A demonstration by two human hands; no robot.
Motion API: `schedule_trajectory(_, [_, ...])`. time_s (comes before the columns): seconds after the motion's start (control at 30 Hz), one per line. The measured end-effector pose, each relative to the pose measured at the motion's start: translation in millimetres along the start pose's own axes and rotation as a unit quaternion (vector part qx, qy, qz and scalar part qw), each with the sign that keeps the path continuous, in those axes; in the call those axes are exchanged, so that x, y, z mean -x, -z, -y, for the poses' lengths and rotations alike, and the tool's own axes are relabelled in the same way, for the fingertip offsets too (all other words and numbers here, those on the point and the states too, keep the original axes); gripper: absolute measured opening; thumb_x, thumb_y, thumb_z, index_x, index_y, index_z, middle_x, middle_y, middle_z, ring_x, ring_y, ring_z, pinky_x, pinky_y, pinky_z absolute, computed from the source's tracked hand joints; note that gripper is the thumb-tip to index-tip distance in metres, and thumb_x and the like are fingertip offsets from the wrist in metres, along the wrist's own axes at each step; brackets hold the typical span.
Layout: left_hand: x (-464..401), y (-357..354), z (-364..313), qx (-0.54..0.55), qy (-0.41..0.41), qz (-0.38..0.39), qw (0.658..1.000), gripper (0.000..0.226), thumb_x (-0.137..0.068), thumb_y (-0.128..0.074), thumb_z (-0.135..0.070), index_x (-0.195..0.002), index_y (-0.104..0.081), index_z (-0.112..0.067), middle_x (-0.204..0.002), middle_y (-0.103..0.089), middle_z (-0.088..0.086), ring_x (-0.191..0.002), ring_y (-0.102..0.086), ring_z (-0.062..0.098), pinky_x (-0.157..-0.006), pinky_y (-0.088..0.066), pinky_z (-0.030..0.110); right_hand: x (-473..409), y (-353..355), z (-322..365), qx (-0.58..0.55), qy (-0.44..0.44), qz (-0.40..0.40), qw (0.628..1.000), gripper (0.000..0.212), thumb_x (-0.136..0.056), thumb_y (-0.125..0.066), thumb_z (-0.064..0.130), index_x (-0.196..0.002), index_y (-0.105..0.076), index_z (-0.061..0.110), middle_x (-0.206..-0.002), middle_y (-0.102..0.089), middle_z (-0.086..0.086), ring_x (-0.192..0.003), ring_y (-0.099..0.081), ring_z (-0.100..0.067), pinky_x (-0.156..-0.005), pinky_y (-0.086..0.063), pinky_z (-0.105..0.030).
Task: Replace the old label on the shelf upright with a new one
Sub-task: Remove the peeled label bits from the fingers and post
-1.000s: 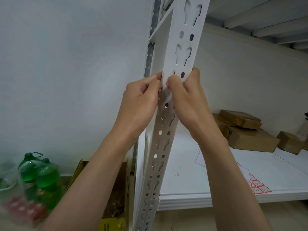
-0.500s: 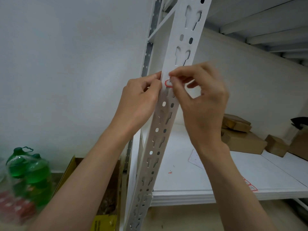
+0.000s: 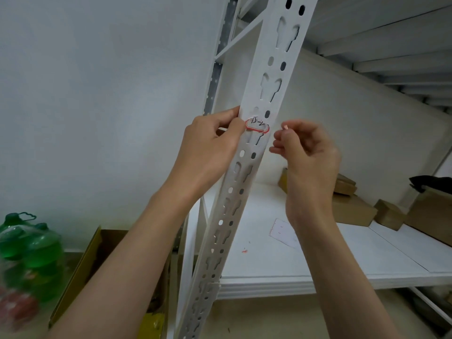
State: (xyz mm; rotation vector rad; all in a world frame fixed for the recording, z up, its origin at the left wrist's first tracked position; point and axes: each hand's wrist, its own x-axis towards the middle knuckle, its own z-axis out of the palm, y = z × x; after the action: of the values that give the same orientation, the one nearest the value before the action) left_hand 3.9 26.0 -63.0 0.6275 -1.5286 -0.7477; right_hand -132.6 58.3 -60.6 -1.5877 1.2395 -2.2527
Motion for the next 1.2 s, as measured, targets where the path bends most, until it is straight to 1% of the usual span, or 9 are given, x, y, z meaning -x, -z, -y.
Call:
schedule_trajectory(0.17, [1.6,-3.2,3.4,0.000,-0.008,0.002,1.000,0.031,-0.105,-0.050,-0.030,-0.130,-0.066,-0.037,-0.109,-0.074,-0.020,-0.093,-0.072,0.014,-0.082,-0.061,0.037,2.5,3.2,-17.8,-0.091,-0.116,-0.006,0.989,0.023,-0.099,-0.053,0.001,-0.095,-0.075,0.008,-0.082,-0.069,-0.004,-0.077,-0.065,-0.015,-0.075,-0.056,-0.024])
schedule_trajectory(0.37, [1.1,-5.2,6.0,0.012,-0.005,-0.006,1.000,0.033,-0.104,-0.050,-0.027,-0.133,-0.066,-0.032,-0.114,-0.074,-0.014,-0.097,-0.072,0.007,-0.086,-0.061,0.030,8.2,6.6,-43.2,-0.097,-0.203,0.034,0.974,0.023,-0.100,-0.053,0.005,-0.094,-0.075,0.005,-0.082,-0.068,-0.009,-0.075,-0.064,-0.016,-0.074,-0.059,-0.025])
schedule_trajectory(0.57, [1.4,-6.8,7.9,0.008,-0.010,-0.008,1.000,0.035,-0.104,-0.051,-0.025,-0.135,-0.065,-0.028,-0.117,-0.074,-0.014,-0.102,-0.071,0.005,-0.093,-0.058,0.032,12.4,22.9,-74.7,0.065,-0.213,0.092,0.971,0.002,-0.087,-0.076,0.009,-0.085,-0.076,0.008,-0.072,-0.070,-0.003,-0.060,-0.061,-0.009,-0.064,-0.057,-0.021])
schedule_trajectory(0.7, [2.3,-7.9,7.8,0.011,-0.008,-0.007,1.000,0.034,-0.104,-0.051,-0.023,-0.134,-0.066,-0.029,-0.115,-0.075,-0.015,-0.099,-0.071,0.003,-0.091,-0.059,0.029,17.2,29.6,-93.6,0.323,-0.186,0.150,0.916,0.035,-0.097,-0.065,0.030,-0.066,-0.071,0.016,-0.063,-0.068,-0.002,-0.055,-0.060,-0.010,-0.062,-0.057,-0.031])
schedule_trajectory(0.77, [2.6,-8.0,7.5,0.014,-0.007,-0.007,1.000,0.033,-0.105,-0.049,-0.024,-0.133,-0.067,-0.029,-0.114,-0.074,-0.016,-0.098,-0.071,0.001,-0.087,-0.059,0.025,16.9,30.0,-98.4,0.372,-0.171,0.146,0.901,0.039,-0.104,-0.053,0.027,-0.073,-0.071,0.011,-0.069,-0.066,0.000,-0.065,-0.063,-0.016,-0.067,-0.056,-0.035])
schedule_trajectory(0.83, [2.1,-7.7,7.5,0.018,-0.006,-0.007,1.000,0.032,-0.105,-0.048,-0.025,-0.131,-0.068,-0.029,-0.113,-0.075,-0.017,-0.096,-0.070,-0.001,-0.082,-0.058,0.020,15.2,24.9,-90.0,0.356,-0.123,0.139,0.916,0.026,-0.100,-0.047,0.001,-0.096,-0.070,0.012,-0.086,-0.065,0.000,-0.080,-0.063,-0.018,-0.070,-0.056,-0.032])
schedule_trajectory(0.9, [1.5,-7.4,7.4,0.021,-0.005,-0.007,1.000,0.032,-0.106,-0.048,-0.025,-0.130,-0.068,-0.031,-0.112,-0.074,-0.018,-0.096,-0.070,-0.002,-0.079,-0.057,0.015,11.1,17.1,-68.9,0.305,-0.040,0.083,0.948,0.038,-0.090,-0.047,-0.012,-0.107,-0.064,0.018,-0.098,-0.064,0.002,-0.086,-0.061,-0.010,-0.070,-0.051,-0.018])
schedule_trajectory(1.0, [1.0,-8.5,7.1,0.017,0.004,-0.002,1.000,0.034,-0.106,-0.046,-0.027,-0.134,-0.065,-0.031,-0.119,-0.072,-0.017,-0.104,-0.067,0.000,-0.083,-0.055,0.013,4.2,0.8,-28.5,0.125,0.022,-0.007,0.992,0.020,-0.096,-0.055,0.005,-0.107,-0.061,0.020,-0.101,-0.067,0.004,-0.090,-0.063,-0.006,-0.077,-0.052,-0.017])
schedule_trajectory(1.2, [0.1,-15.8,2.7,0.077,0.071,0.017,0.994,0.026,-0.105,-0.048,-0.036,-0.127,-0.060,-0.029,-0.120,-0.069,-0.014,-0.106,-0.064,-0.001,-0.078,-0.051,0.015,-1.6,-21.1,-4.9,-0.063,-0.092,0.110,0.988,0.032,-0.104,-0.047,0.021,-0.134,-0.052,0.029,-0.118,-0.066,0.016,-0.111,-0.063,-0.002,-0.095,-0.054,-0.027])
